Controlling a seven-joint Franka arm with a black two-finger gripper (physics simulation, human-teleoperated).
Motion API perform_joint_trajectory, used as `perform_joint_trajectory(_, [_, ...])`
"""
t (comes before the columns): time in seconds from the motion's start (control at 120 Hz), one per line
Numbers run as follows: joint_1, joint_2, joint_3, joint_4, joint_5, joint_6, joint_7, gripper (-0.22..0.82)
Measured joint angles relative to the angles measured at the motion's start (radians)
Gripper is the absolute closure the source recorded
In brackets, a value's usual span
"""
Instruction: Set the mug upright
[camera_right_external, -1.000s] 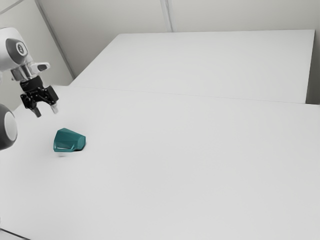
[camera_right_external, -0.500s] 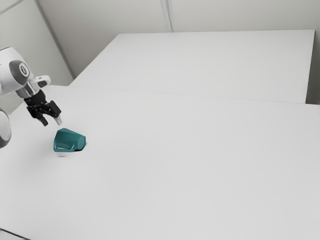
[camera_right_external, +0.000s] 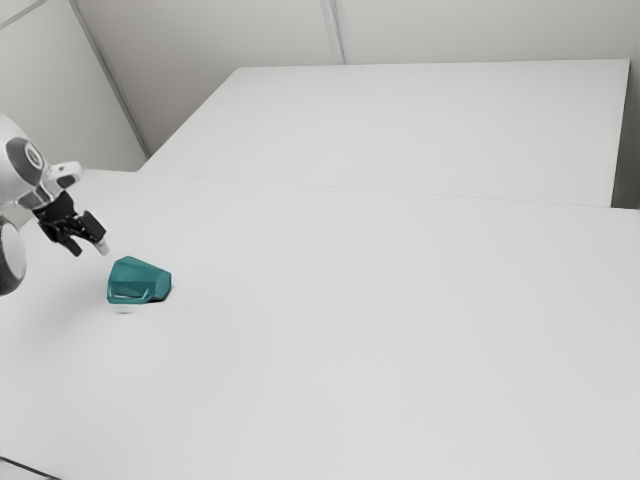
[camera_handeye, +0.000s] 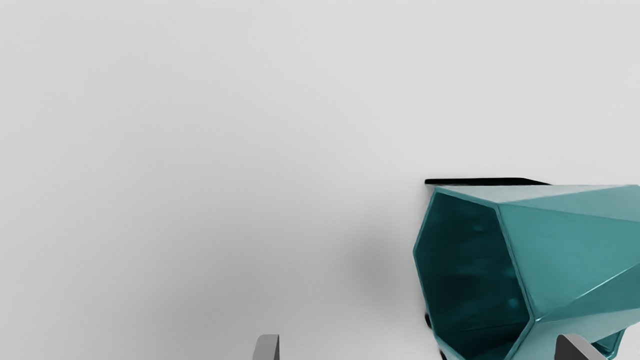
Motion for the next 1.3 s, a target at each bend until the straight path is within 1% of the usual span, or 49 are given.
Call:
perform_joint_trajectory(0.133, [0.03, 0.033, -0.006, 0.035, -0.077, -0.026, 0.027, 0.0])
perform_joint_trajectory(0.442, [0.063, 0.041, -0.008, 0.036, -0.232, -0.12, 0.077, 0.0])
perform_joint_trajectory(0.792, [0.074, 0.038, -0.006, -0.005, -0.263, -0.225, 0.118, 0.0])
perform_joint_trajectory(1.167, [0.085, 0.041, -0.008, -0.009, -0.318, -0.264, 0.142, 0.0])
perform_joint_trajectory(1.3, [0.095, 0.056, -0.008, -0.008, -0.332, -0.273, 0.148, 0.0])
